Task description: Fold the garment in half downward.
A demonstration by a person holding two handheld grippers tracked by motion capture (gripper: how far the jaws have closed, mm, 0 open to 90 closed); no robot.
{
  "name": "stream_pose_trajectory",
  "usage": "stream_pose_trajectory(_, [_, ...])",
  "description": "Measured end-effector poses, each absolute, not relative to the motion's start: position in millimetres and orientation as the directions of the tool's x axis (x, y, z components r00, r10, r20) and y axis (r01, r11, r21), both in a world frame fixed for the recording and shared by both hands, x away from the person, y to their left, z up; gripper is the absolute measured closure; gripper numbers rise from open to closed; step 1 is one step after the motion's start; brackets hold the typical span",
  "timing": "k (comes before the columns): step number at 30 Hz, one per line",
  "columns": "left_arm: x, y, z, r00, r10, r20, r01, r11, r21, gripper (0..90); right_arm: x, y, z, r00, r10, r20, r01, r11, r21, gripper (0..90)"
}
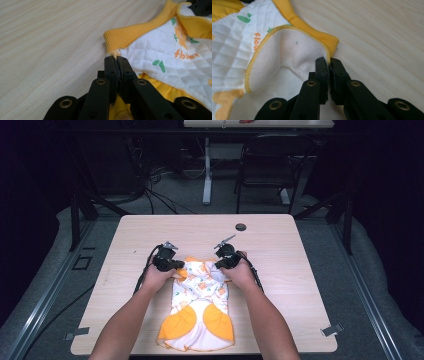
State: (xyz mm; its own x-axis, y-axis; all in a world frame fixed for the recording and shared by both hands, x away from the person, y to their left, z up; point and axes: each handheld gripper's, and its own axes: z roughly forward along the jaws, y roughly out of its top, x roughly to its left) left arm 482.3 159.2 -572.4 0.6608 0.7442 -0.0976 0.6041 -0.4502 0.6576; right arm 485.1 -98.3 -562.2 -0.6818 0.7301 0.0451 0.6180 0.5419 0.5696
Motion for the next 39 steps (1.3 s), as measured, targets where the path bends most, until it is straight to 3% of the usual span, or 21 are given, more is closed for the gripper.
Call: stream_pose_trajectory(39, [468.4,164.2,-505.3,0.698,0.716,-0.015,0.486,-0.458,0.744,88.7,466.9,-111.4,-494.7,-0.744,0.667,-0.049,0.468,0.572,0.674,87.6])
